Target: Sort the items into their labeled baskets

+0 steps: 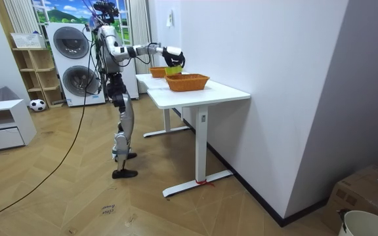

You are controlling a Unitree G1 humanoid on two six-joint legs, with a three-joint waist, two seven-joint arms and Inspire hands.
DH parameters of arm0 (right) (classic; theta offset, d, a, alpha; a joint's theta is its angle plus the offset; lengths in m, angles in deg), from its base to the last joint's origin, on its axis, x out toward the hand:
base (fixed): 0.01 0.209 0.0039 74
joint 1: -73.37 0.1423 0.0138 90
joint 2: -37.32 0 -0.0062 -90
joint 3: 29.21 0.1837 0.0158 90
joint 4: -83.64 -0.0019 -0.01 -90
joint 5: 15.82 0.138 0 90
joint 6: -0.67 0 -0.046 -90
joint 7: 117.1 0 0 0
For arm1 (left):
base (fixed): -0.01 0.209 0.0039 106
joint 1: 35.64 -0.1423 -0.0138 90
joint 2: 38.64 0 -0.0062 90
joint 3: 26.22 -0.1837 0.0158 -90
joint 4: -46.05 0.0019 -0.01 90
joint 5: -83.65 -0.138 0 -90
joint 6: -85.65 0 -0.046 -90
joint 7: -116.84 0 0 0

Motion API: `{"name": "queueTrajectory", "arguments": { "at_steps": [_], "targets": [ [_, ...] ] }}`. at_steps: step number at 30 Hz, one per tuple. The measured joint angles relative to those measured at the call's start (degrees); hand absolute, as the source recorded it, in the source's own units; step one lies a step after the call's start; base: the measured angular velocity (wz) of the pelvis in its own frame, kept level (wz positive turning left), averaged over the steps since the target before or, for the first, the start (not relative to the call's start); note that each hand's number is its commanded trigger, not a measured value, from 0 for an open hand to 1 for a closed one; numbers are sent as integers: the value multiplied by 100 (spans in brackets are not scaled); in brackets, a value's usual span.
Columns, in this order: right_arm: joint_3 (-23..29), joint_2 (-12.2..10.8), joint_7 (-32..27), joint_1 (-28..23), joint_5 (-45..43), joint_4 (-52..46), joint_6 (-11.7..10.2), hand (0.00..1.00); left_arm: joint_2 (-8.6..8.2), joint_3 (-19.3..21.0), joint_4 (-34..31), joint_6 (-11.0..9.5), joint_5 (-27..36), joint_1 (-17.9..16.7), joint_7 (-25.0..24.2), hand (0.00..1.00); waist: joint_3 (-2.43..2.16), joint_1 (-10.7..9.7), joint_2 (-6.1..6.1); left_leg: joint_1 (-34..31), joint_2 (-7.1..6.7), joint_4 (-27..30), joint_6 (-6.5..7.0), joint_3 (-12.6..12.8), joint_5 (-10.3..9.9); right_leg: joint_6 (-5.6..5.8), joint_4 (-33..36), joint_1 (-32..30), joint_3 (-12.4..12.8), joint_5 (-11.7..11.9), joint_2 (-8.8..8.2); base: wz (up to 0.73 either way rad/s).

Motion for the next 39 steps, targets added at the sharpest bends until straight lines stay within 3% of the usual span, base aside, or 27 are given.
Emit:
{"name": "queueTrajectory", "arguments": {
  "at_steps": [4,10,14,15,16,18,26,39],
  "targets": [
    [-127,0,-401,14,144,233,-60,100,27,-94,3,27,3,127,-17,0,-25,157,-32,-241,12,144,-3,-14,-4,-24,9,-210,-21,19,5,3],
    [-393,0,-890,114,411,730,-63,100,105,-195,1,42,55,275,-1,0,21,262,21,-684,26,381,1,-169,-16,-40,11,-475,-128,65,27,12],
    [-582,0,-974,257,439,1007,-77,100,149,-206,22,56,45,346,-4,0,23,328,22,-783,47,406,-1,-177,-15,-61,13,-551,-119,79,49,0],
    [-582,0,-974,258,439,1017,-83,90,149,-207,22,56,45,360,-6,0,23,337,22,-791,47,406,-1,-178,-15,-61,13,-557,-119,79,49,0],
    [-582,0,-975,264,438,1038,-109,56,150,-207,22,57,45,393,-7,0,25,346,19,-812,49,409,-1,-180,-15,-62,12,-573,-120,79,51,0],
    [-604,0,-976,279,436,1071,-119,0,157,-208,20,58,45,426,-7,0,34,355,3,-831,56,409,-3,-179,-16,-66,12,-594,-120,82,57,0],
    [-781,2,-1160,302,467,1114,-305,0,181,-353,14,85,47,456,-4,0,43,361,-44,-864,108,413,-36,-178,-34,-77,-1,-629,-120,89,104,0],
    [-902,2,-1261,302,671,1224,-323,0,209,-497,22,94,47,453,-3,0,35,377,-29,-867,110,413,-38,-174,-34,-77,1,-637,-119,89,104,0]
  ]
}}
